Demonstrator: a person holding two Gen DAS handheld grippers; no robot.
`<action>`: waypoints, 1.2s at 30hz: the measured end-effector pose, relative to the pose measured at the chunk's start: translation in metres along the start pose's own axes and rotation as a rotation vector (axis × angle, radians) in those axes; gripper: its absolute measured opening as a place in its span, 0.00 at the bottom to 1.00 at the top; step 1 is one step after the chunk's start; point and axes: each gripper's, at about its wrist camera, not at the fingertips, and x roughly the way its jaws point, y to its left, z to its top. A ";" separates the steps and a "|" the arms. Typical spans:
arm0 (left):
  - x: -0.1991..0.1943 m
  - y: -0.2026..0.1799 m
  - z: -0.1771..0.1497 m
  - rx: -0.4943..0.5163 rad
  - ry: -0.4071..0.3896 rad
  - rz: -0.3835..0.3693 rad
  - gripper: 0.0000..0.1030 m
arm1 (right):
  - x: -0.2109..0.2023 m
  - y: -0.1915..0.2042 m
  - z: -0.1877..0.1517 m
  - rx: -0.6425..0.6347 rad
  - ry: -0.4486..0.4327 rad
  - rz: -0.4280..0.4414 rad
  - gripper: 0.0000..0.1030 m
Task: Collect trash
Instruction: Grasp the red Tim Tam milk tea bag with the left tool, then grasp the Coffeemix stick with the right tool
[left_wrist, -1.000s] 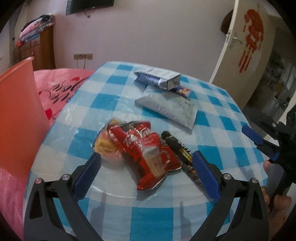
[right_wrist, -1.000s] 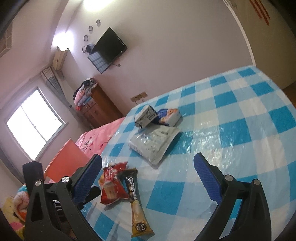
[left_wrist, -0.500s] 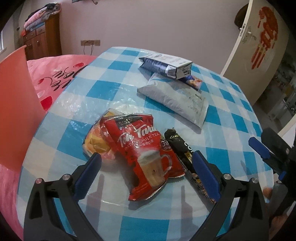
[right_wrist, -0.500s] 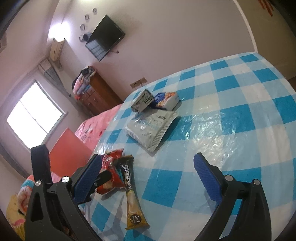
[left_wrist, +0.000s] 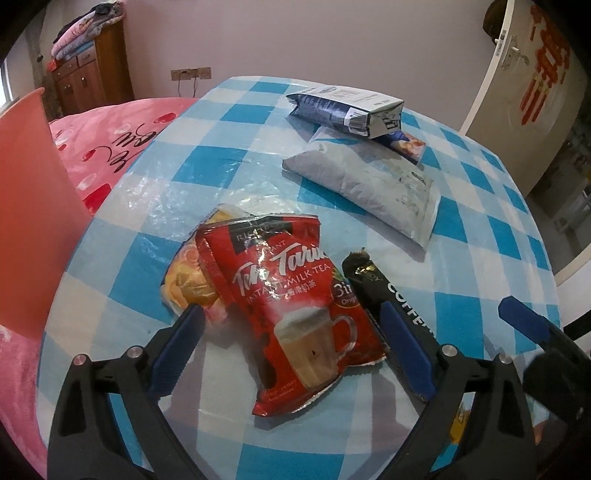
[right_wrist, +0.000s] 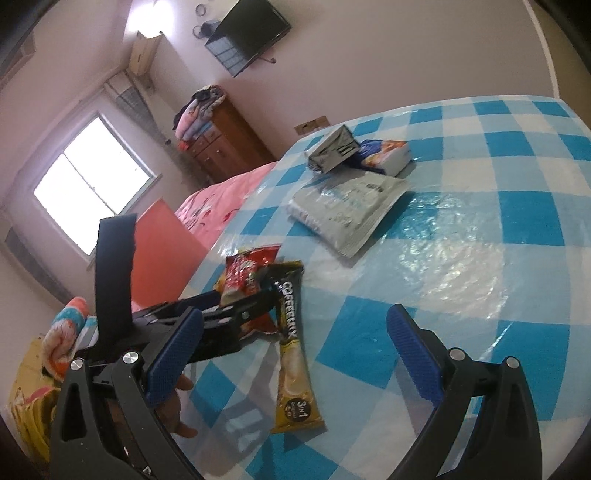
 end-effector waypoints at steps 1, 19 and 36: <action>0.000 0.000 0.001 -0.003 -0.002 0.004 0.88 | 0.001 0.001 -0.001 -0.006 0.006 0.005 0.95; -0.005 0.009 0.006 -0.032 -0.011 -0.006 0.62 | 0.010 0.013 -0.009 -0.063 0.058 0.019 0.92; -0.019 0.023 0.005 -0.067 -0.036 -0.075 0.56 | 0.031 0.026 -0.017 -0.152 0.110 -0.081 0.56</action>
